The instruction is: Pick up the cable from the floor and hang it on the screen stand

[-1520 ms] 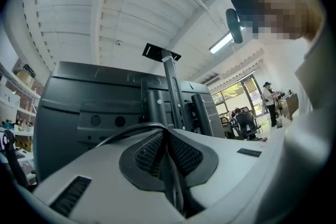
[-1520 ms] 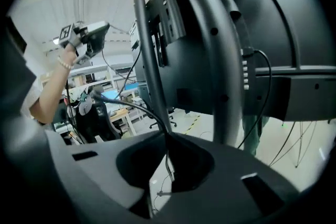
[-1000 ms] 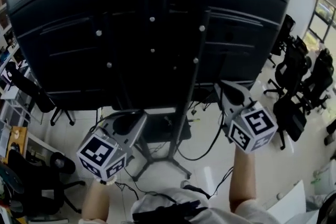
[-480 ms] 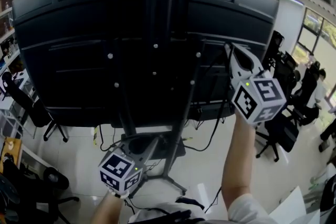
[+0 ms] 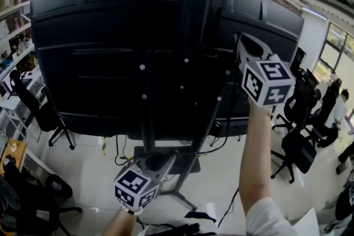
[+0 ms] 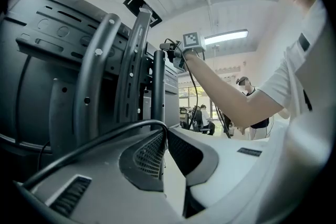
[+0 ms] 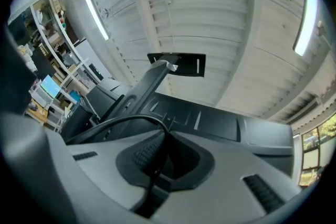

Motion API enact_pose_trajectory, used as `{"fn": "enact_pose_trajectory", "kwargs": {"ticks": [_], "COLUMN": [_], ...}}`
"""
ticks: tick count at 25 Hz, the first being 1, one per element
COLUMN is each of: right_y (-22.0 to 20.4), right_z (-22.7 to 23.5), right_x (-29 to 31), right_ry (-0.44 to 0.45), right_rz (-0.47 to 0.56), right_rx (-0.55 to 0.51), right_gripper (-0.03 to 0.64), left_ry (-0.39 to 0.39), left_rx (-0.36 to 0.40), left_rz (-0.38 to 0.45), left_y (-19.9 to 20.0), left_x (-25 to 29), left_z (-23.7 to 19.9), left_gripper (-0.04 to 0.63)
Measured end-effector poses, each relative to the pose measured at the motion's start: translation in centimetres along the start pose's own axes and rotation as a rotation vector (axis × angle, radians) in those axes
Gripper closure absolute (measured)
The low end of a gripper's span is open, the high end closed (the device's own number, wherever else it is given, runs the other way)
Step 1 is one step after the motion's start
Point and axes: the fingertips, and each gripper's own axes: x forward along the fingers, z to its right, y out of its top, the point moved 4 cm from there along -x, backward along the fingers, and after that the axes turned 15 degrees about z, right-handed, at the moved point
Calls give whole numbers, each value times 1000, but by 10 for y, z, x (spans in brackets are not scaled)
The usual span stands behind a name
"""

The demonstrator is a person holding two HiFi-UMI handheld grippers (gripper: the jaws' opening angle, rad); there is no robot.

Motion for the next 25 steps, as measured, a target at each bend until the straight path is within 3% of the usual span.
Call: {"fn": "enact_pose_trajectory", "kwargs": {"ticks": [9,12,14,18,20,25], "right_y": [-8,-18,-23,-32,-42,-53], "right_z": [-81,-97,-100,-103,-108,-119], "right_x": [30,20,16,11,7,-6], "right_ry": [299,354,397,478,506,573], "right_rz": [-178,-224,-242,-284,-333,-399], "right_rx": [-472,-665,-732,-749,-839,-1059], "right_gripper": [586,586,578,528,426,382], "left_ry": [8,-9,-20,-39,-41,-39], "left_rx": [-30,-57,-82,-112,-116,-130], "left_rz": [24,19,15,3,1,5], "left_y": [2,-6,-13,-21,-21,-23], "left_x": [-15,-18,-21,-28,-33,-44], "left_z": [-10,-7,-4,-2,-1,0], "left_gripper": [577,577,577,577,577,577]}}
